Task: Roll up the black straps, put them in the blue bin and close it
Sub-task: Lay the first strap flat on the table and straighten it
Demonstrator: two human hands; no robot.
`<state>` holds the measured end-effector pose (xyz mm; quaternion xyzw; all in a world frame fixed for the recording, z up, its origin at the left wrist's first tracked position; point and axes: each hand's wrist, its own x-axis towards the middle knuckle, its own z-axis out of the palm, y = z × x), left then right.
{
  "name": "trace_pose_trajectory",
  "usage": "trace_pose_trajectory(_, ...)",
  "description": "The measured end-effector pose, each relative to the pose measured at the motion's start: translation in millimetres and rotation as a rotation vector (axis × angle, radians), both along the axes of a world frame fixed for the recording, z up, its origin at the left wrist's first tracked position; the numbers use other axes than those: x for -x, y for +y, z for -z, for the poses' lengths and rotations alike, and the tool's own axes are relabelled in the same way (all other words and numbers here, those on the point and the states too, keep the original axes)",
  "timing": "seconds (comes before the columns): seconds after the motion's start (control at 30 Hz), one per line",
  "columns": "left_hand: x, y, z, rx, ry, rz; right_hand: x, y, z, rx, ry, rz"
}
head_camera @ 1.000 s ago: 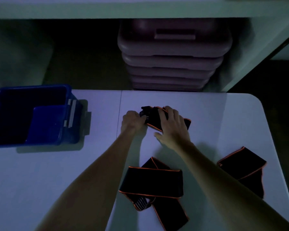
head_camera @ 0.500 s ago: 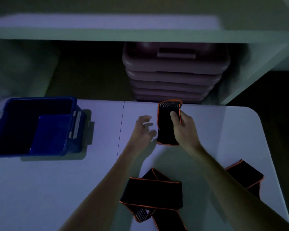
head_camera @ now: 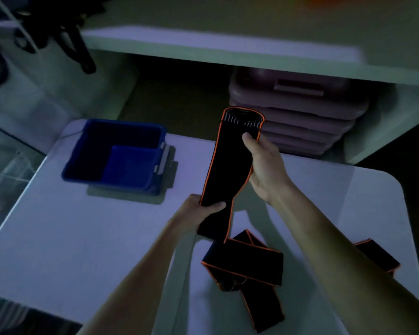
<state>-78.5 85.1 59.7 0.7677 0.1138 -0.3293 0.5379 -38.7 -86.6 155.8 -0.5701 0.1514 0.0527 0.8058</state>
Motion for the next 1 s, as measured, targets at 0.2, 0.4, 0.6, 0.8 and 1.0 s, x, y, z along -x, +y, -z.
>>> trace_pose_trajectory(0.2, 71, 82, 28, -0.146, 0.105, -0.104, 13, 66, 59, 0.178, 0.260, -0.097)
trace_pose_trajectory(0.4, 119, 118, 71, -0.249, 0.094, -0.087, 42, 114, 123, 0.431, 0.376, -0.201)
trace_pose_trajectory(0.6, 124, 132, 73, -0.459, -0.132, -0.121, 76, 126, 151, 0.915, 0.269, -0.111)
trace_pose_trajectory(0.8, 128, 144, 78, -0.463, -0.167, -0.075, 135, 144, 160, 1.091, 0.208, -0.372)
trace_pose_trajectory(1.0, 128, 139, 81, -0.430, -0.193, -0.049, 155, 149, 159, 1.078, 0.160, -0.448)
